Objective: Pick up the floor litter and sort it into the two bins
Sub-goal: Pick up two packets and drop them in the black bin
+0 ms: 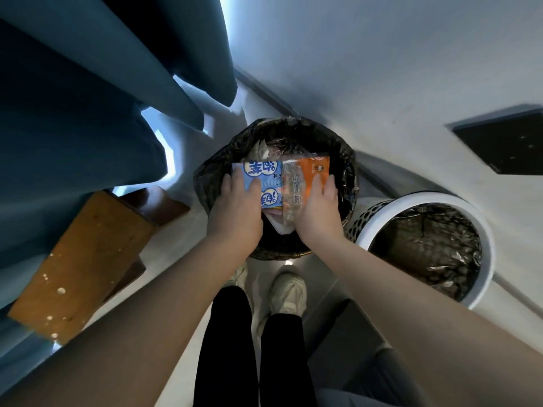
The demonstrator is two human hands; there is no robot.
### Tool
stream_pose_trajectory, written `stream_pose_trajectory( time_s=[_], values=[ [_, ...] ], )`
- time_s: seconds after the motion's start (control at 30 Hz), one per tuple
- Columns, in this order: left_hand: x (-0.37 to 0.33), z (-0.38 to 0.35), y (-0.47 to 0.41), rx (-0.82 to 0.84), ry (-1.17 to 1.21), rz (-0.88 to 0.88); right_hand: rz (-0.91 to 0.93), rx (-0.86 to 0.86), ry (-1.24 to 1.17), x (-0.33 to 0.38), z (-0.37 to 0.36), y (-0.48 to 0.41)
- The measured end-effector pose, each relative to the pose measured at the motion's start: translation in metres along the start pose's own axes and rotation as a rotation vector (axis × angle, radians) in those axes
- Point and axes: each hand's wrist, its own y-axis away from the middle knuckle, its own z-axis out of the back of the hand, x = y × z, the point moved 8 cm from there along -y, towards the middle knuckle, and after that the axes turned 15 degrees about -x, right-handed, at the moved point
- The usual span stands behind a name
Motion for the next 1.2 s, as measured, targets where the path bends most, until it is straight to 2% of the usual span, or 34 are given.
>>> stream_pose_trajectory(
  time_s=[0.1, 0.23, 0.33, 0.47, 0.63, 0.77, 1.0, 1.2],
  values=[
    [0.001, -0.030, -0.008, 0.188, -0.188, -0.097, 0.132, 0.121, 0.110, 0.004, -0.019, -0.002],
    [0.004, -0.074, -0.026, 0.353, -0.487, -0.192, 0.139, 0.228, 0.214, -0.007, -0.052, -0.022],
    [0.006, -0.094, -0.032, 0.392, -0.584, -0.208, 0.122, 0.226, 0.226, -0.013, -0.068, -0.034],
    [0.004, -0.085, -0.025, 0.333, -0.635, -0.286, 0.171, 0.181, 0.237, -0.014, -0.059, -0.031],
    [-0.005, -0.024, 0.011, 0.248, -0.540, -0.354, 0.234, 0.175, 0.293, -0.002, -0.004, 0.009],
    [-0.015, 0.062, 0.051, 0.185, -0.463, -0.366, 0.350, 0.144, 0.405, 0.024, 0.064, 0.064],
    [-0.021, 0.234, 0.169, 0.048, -0.381, -0.167, 0.572, 0.007, 0.490, 0.091, 0.193, 0.203],
    [-0.026, 0.324, 0.310, -0.095, -0.241, 0.056, 0.709, -0.087, 0.469, 0.122, 0.277, 0.330]
  ],
)
